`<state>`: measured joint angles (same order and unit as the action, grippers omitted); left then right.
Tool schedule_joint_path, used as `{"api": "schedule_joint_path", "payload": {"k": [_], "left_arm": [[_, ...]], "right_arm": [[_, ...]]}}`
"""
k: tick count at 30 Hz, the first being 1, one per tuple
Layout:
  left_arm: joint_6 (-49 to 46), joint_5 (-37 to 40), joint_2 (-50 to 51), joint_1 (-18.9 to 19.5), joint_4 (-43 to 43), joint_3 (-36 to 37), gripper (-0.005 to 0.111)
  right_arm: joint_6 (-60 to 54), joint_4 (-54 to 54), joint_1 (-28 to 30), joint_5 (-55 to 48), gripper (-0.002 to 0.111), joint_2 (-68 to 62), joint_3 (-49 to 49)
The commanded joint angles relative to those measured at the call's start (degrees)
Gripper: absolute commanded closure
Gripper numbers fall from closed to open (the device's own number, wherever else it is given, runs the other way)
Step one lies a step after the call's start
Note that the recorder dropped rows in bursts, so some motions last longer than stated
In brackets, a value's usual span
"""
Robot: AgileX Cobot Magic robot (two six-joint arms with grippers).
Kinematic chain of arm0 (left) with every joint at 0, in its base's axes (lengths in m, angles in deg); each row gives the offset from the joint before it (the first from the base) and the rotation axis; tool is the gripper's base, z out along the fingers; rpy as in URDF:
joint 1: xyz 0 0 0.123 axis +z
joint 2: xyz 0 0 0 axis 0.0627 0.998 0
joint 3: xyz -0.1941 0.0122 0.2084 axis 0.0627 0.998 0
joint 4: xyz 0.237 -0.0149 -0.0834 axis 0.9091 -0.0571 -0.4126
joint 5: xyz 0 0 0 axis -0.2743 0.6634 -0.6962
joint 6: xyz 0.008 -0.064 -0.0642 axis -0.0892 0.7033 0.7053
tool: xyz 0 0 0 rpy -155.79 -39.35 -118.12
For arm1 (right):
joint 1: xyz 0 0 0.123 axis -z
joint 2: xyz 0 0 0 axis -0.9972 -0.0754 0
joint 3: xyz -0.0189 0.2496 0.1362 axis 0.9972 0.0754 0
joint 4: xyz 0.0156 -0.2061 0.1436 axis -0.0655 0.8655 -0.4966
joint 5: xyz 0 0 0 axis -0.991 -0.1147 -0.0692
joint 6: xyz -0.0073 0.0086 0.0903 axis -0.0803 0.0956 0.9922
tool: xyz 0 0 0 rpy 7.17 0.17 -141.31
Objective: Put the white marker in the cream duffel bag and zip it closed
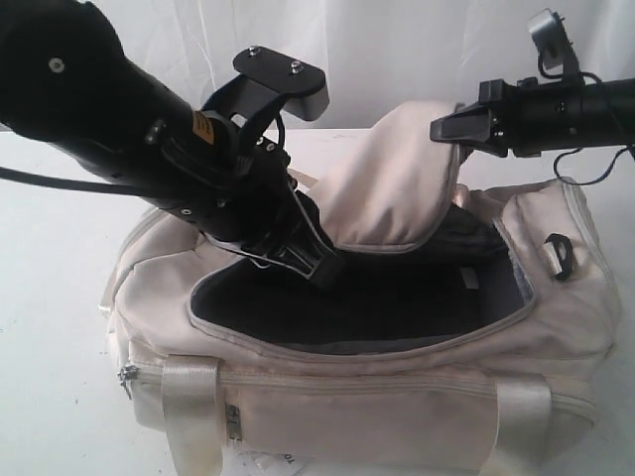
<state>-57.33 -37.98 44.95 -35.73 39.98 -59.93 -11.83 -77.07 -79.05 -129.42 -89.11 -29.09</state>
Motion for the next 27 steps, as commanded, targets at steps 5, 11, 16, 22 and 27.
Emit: {"api": "schedule_joint_path", "payload": {"k": [5, 11, 16, 22, 27], "left_arm": [[0.2, 0.3, -3.3, -0.3, -0.3, -0.3, 0.071], [0.1, -0.3, -4.5, -0.3, 0.0, -0.3, 0.071], [-1.6, -1.1, -7.7, -0.3, 0.0, -0.3, 0.071], [-4.6, -0.6, -11.5, -0.3, 0.2, -0.3, 0.071], [-4.6, 0.0, -12.7, -0.2, 1.7, -0.3, 0.071]], "right_arm": [[6.6, -0.4, -0.5, -6.7, 0.108, 11.2, -0.1], [16.3, 6.9, -7.7, -6.7, 0.108, 19.8, 0.1], [22.3, 15.0, -15.4, -6.7, 0.108, 23.4, 2.2], [22.8, 10.0, -19.2, -2.1, 0.108, 26.9, 8.9], [21.2, 1.8, -21.0, -0.7, 0.108, 30.1, 13.0]]}}
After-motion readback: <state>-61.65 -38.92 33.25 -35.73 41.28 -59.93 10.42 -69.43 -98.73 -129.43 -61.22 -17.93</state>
